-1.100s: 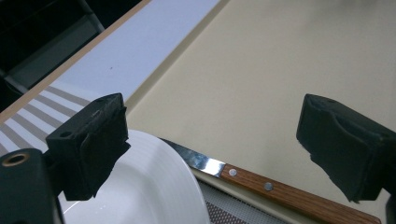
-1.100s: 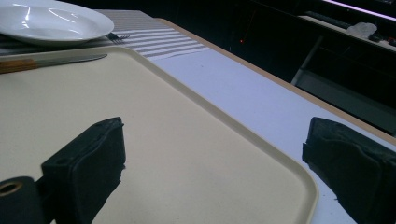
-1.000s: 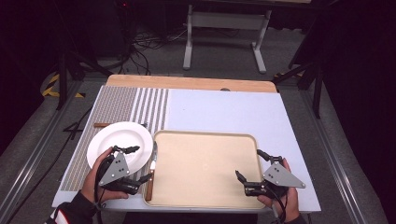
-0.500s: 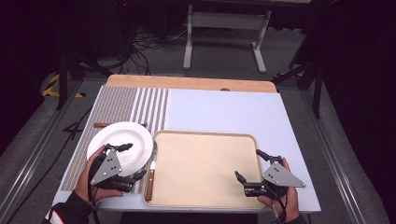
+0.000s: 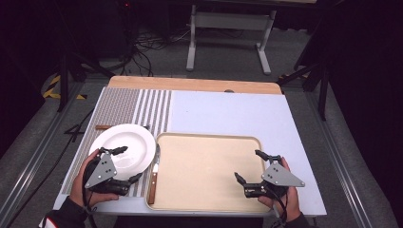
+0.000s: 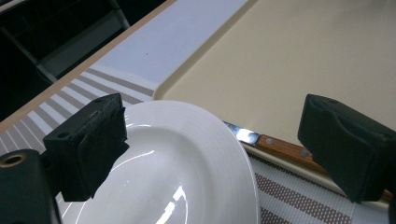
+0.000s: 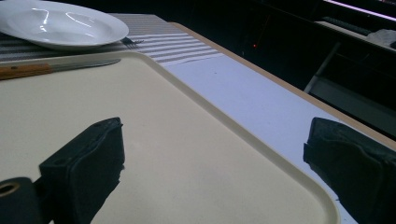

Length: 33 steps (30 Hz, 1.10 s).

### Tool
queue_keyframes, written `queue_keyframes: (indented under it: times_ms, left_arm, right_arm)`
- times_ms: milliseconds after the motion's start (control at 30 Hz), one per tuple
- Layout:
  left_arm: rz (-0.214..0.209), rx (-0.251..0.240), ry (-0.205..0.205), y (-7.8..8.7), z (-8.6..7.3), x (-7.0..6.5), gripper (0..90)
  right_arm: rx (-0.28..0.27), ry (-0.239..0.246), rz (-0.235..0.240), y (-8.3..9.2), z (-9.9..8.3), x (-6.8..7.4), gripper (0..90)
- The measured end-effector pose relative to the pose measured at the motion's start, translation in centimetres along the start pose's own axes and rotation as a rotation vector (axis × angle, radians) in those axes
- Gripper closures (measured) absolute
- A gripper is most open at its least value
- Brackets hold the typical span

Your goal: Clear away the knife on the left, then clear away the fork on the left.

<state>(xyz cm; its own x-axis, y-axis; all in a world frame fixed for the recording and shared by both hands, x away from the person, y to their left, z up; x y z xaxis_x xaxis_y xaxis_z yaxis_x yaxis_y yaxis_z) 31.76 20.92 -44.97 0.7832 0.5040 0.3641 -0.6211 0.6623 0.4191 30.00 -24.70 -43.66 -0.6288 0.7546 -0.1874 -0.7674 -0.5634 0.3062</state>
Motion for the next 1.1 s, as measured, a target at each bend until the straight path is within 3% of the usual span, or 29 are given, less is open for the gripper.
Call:
queue_keyframes:
  times_ms: [333,467,767,1033,1100]
  left_arm:
    - [0.029,-0.003,0.016,1.2,-0.7,0.9,9.2]
    - [0.038,-0.001,0.023,1.2,-0.8,1.2,9.2]
    - [0.028,0.009,0.033,1.2,-1.1,1.8,9.0]
    - [0.044,0.029,0.049,1.8,-1.4,3.7,10.3]
    - [0.055,0.035,0.067,2.2,-1.7,5.1,10.6]
  right_arm:
    - [0.002,0.008,0.015,-0.3,0.2,0.3,5.0]
    - [0.003,-0.02,0.037,-0.3,0.2,0.2,4.8]
    - [0.015,-0.006,0.039,-0.1,0.0,0.2,4.8]
    - [0.021,0.002,0.047,0.2,-0.1,0.7,4.8]
    - [0.028,-0.005,0.046,0.1,-0.2,0.7,4.8]
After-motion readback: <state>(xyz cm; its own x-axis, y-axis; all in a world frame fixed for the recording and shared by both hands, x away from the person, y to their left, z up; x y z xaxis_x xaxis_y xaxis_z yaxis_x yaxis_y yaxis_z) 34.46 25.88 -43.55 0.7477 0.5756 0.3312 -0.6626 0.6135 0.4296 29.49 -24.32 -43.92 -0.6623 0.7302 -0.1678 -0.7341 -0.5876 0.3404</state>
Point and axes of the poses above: each handheld gripper's, and its own axes: y roughly backward along the jaws, z roughly out of its top, x roughly to its left, the point moved 2 cm from there along -y, roughly forward along the jaws, and after that the axes turned 6 degrees about -y, right-handed, at the moved point
